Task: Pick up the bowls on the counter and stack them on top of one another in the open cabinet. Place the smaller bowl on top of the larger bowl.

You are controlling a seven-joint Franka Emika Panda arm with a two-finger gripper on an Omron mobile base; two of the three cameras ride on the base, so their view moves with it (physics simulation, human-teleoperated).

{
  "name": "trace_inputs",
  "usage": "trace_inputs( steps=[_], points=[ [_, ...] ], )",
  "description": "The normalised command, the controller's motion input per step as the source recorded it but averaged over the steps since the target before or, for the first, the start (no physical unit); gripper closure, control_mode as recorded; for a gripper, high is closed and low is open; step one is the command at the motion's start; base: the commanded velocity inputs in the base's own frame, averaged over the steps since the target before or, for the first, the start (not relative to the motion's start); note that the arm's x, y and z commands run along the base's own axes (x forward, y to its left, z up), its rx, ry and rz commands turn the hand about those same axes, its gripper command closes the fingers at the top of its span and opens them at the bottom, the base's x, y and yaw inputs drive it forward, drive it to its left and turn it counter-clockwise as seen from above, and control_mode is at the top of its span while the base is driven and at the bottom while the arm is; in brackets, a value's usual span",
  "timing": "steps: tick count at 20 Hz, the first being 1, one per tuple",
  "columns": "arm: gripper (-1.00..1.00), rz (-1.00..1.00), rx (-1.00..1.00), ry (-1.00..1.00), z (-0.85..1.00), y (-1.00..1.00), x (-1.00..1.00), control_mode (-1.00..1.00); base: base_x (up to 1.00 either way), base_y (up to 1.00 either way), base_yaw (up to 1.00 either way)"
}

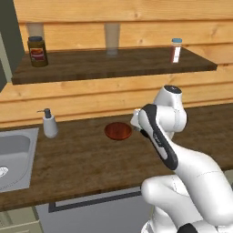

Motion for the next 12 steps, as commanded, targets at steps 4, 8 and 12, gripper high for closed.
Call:
trace_inputs(
  steps=[4,8,12],
  points=[
    [-1.0,0.0,0.0,0.01,-0.23,0.09,0.55,-1.0,0.0,0.0,0.0],
    [-1.0,0.0,0.0,0.03,-0.38,0.1,0.54,-1.0,0.0,0.0,0.0],
    [-1.0,-0.02,0.0,0.0,-0.42,0.05,0.43,-1.0,0.0,0.0,0.0]
  ],
)
